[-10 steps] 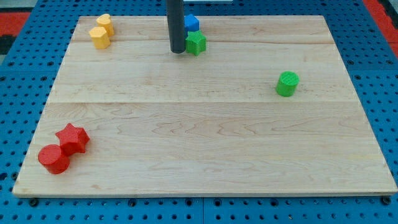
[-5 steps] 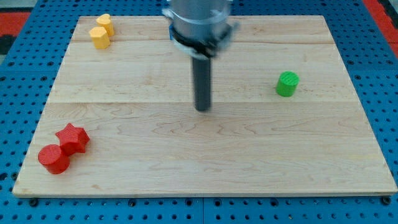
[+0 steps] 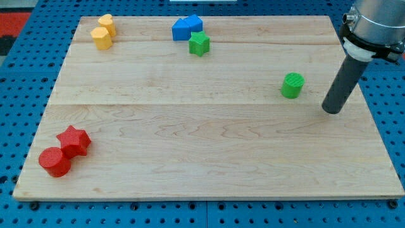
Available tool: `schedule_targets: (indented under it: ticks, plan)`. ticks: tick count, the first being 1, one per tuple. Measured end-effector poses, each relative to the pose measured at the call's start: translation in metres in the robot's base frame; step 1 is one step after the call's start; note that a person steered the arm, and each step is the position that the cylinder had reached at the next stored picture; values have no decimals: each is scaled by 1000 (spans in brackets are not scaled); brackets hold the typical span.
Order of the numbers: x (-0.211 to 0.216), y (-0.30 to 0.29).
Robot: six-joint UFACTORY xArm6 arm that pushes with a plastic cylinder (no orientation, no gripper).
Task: Move the green circle to the green star
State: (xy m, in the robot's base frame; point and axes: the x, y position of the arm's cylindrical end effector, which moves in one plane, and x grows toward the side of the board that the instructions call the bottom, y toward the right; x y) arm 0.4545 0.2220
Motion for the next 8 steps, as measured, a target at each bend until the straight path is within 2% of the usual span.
schedule_targets:
  ticks: [1,4,8]
  plan:
    - [-35,-21]
    - [-51,-129]
    - [-99,-175]
